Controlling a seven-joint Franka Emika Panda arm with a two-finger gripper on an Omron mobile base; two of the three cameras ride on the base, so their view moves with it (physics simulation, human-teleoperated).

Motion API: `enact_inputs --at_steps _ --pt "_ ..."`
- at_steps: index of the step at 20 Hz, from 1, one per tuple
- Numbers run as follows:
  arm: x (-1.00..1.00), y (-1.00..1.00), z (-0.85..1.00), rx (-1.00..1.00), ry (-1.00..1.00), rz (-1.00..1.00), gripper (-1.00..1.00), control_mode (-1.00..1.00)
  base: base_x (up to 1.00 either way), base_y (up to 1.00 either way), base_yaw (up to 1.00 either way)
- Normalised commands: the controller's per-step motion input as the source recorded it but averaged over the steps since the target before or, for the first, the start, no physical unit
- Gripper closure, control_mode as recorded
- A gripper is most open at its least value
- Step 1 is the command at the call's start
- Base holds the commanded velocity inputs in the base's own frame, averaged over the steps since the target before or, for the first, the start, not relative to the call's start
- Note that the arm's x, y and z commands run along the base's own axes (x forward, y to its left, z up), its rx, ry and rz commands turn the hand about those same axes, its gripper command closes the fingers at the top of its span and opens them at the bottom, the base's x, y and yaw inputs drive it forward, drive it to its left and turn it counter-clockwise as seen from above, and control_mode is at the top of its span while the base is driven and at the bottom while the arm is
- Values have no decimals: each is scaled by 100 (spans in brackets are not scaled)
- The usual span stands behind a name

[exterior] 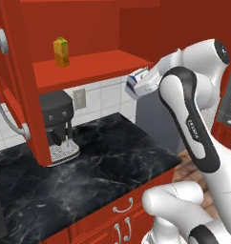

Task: Pick the milk, boxed drink from the counter and place them in the open cabinet.

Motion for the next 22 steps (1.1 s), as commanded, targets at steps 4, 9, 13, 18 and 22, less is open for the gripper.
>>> enact_inputs --at_steps 4,9,13,18,22 --pt "17 0 8 12 0 -8 100 -100 0 0 0" --pt "0 -1 0 14 0 -2 100 -100 0 0 0" --pt "0 -3 0 11 -1 -3 100 -100 0 0 0" --pt "41 3 0 0 3 -4 100 -100 0 0 0" --pt "69 11 1 0 18 -7 100 -100 0 0 0"
